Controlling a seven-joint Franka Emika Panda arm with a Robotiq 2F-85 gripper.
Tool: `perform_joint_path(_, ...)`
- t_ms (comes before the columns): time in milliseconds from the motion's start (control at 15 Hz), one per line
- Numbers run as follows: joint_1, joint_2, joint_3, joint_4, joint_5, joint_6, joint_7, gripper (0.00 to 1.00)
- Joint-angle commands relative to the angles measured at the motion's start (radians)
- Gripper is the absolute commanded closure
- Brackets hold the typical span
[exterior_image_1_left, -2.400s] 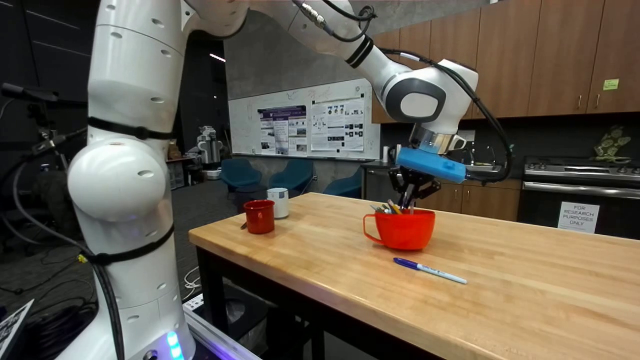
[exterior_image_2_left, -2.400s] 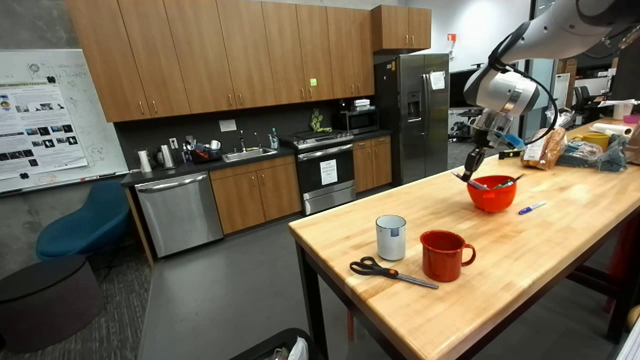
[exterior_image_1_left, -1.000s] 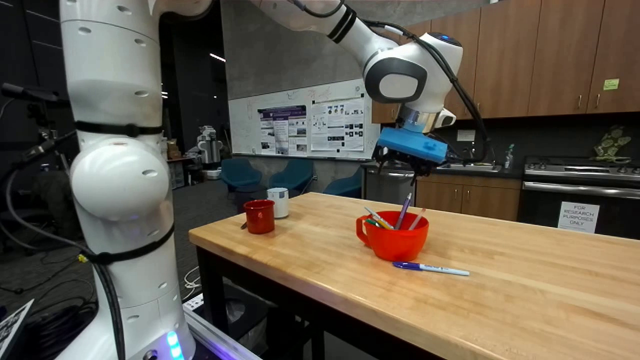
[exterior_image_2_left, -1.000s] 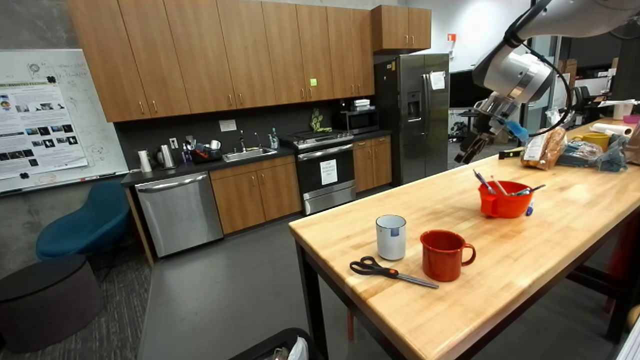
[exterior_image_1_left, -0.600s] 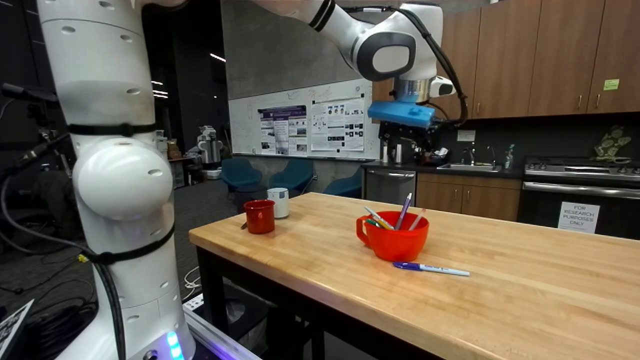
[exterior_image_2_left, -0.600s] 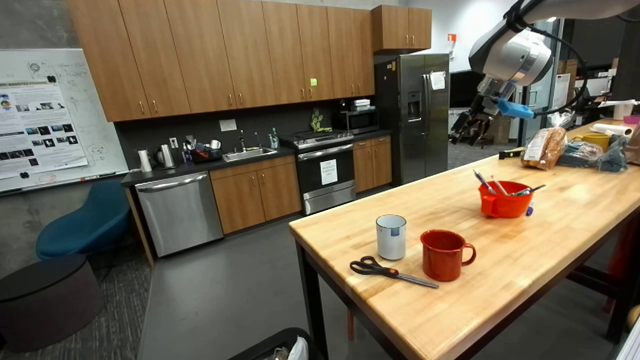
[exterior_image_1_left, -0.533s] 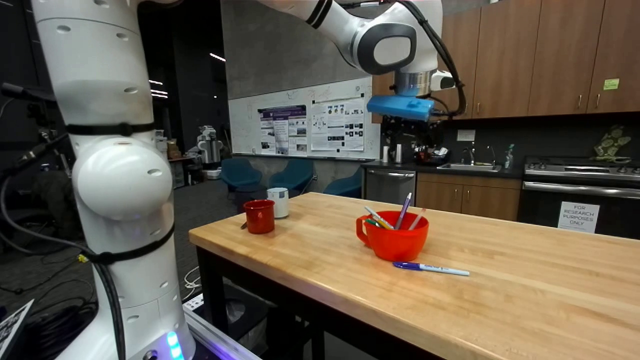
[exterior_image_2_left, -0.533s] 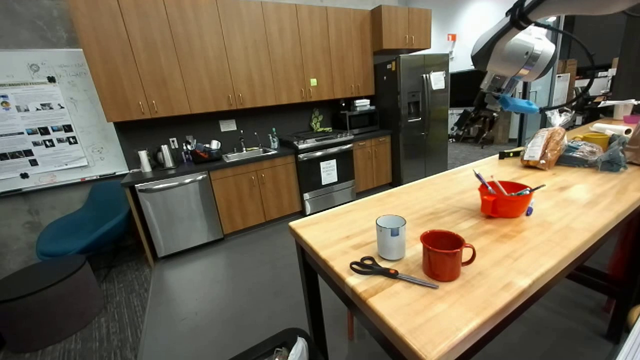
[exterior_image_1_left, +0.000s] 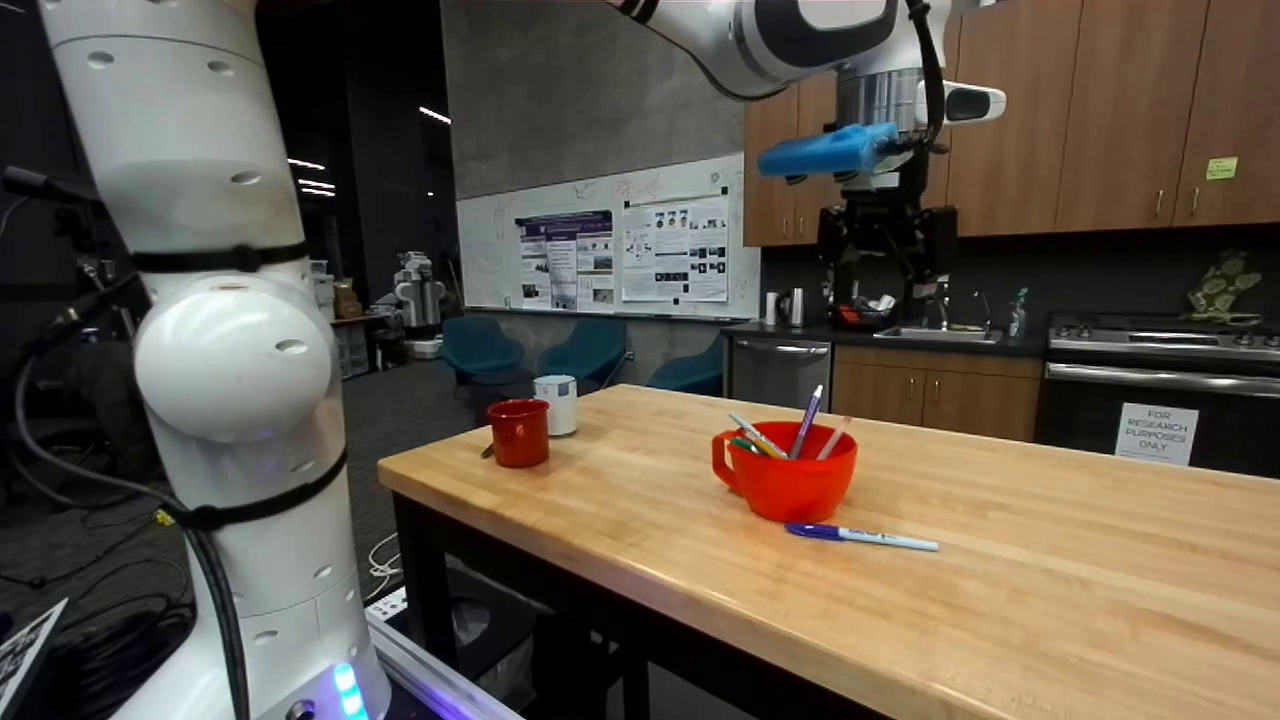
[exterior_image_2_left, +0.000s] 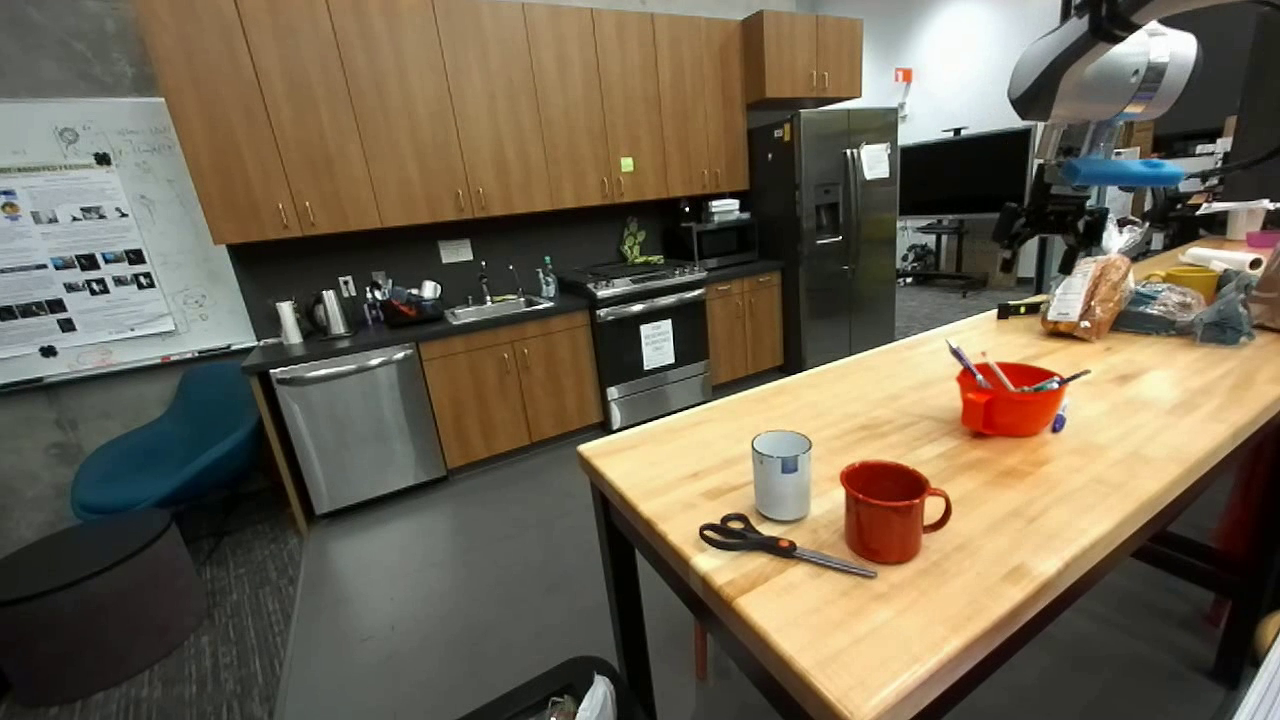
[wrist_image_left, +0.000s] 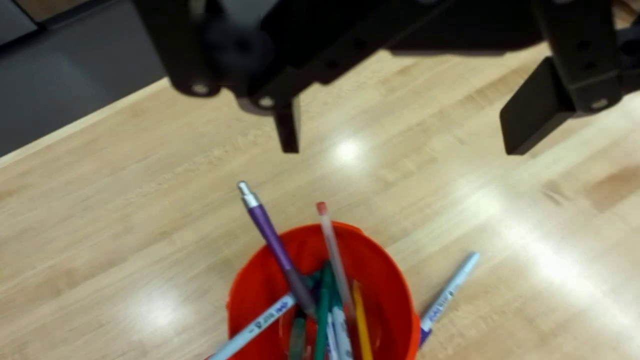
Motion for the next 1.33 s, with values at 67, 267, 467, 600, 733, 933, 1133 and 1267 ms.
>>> perform_joint_path(67,-0.033,0.034,-0.025,0.038,-0.118,-0.052,0.220,0.00)
perform_joint_path(267,-0.050,0.076,-0.038,0.071,-0.179,-0.092,0.356,0.00)
perform_joint_path(467,-0.061,0.130,-0.053,0.092,-0.222,-0.118,0.477,0.00)
perform_joint_path(600,-0.063,0.170,-0.062,0.092,-0.230,-0.132,0.547,0.00)
perform_joint_path(733,-0.058,0.206,-0.066,0.081,-0.226,-0.128,0.607,0.00)
perform_joint_path(933,-0.048,0.256,-0.064,0.058,-0.197,-0.079,0.693,0.00)
perform_joint_path(1133,-0.034,0.305,-0.060,0.049,-0.166,-0.020,0.775,0.00)
perform_joint_path(1267,-0.021,0.335,-0.058,0.047,-0.150,0.008,0.818,0.00)
